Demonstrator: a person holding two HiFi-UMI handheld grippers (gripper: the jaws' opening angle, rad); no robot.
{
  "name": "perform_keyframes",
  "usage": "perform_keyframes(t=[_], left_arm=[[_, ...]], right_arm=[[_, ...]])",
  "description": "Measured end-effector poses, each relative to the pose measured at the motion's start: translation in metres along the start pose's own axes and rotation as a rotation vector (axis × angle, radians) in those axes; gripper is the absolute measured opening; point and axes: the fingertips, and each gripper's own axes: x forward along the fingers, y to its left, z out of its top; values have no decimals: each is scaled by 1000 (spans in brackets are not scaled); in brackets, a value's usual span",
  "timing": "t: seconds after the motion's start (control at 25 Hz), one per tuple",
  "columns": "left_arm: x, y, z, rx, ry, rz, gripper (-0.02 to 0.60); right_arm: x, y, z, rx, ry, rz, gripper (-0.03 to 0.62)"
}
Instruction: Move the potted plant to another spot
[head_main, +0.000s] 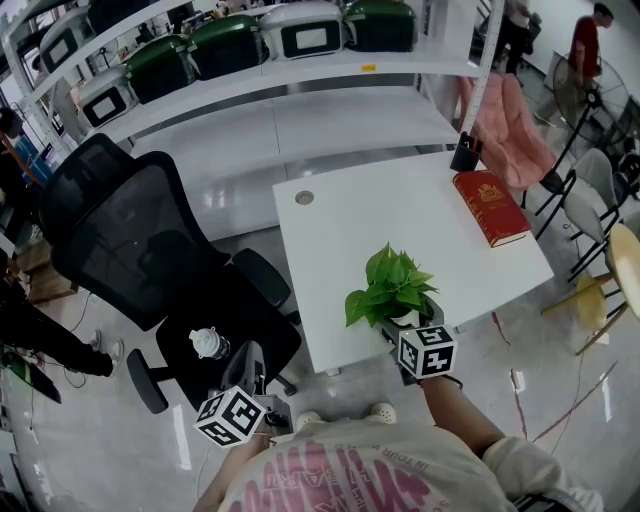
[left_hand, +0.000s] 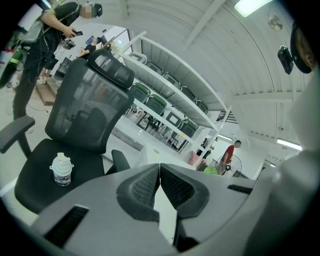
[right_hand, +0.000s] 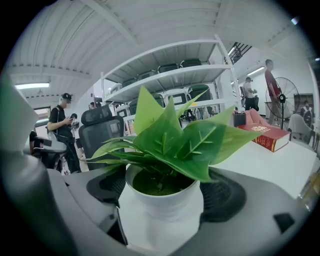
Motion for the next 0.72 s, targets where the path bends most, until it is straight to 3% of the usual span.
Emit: perform_keyframes(t=[0.72], left_arm=[[5, -3, 2, 4, 2, -13, 25]], right_arm=[[0, 4, -6, -51, 15, -5, 482]])
